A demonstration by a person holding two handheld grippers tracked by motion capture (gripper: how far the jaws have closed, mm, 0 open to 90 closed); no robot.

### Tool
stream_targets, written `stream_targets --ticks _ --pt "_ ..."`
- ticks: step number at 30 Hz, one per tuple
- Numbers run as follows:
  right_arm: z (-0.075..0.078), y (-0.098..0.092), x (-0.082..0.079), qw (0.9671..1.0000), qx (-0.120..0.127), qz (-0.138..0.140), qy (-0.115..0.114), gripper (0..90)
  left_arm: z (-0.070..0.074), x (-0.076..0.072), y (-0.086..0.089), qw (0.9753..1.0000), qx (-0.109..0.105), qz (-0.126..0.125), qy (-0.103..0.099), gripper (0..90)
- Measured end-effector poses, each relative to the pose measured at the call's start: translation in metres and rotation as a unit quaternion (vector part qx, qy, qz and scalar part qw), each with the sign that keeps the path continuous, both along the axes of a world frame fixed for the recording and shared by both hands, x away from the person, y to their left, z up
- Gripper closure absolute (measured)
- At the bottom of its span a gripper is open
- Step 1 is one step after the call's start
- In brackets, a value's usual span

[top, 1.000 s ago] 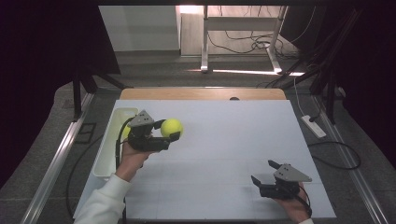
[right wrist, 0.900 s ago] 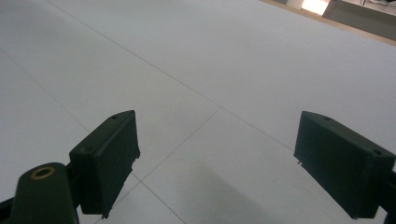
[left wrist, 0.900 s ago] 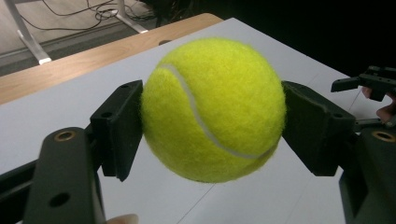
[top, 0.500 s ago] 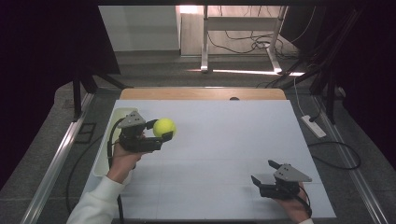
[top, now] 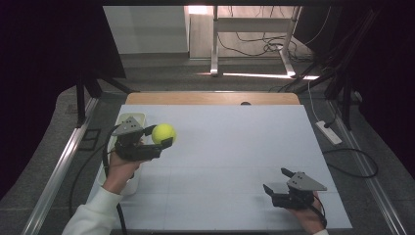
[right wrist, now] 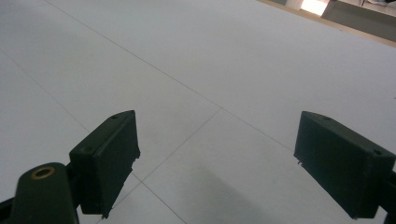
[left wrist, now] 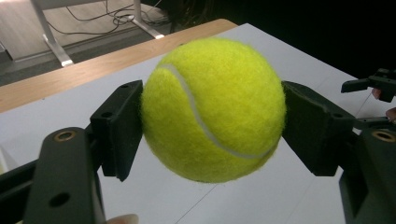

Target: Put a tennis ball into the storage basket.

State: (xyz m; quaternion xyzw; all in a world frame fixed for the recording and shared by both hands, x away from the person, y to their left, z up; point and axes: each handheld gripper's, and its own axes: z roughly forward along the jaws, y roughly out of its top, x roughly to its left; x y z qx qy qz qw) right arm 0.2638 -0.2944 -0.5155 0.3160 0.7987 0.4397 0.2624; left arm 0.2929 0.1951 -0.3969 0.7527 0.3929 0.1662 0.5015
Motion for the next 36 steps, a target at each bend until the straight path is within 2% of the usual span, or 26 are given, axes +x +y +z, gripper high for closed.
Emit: stream_targets --ticks 36 --pt "0.0 0.0 0.001 1.0 -0.002 0.002 -0.002 13.4 -0.002 -0.01 0.034 0.9991 -0.001 0.042 0.002 26.6"
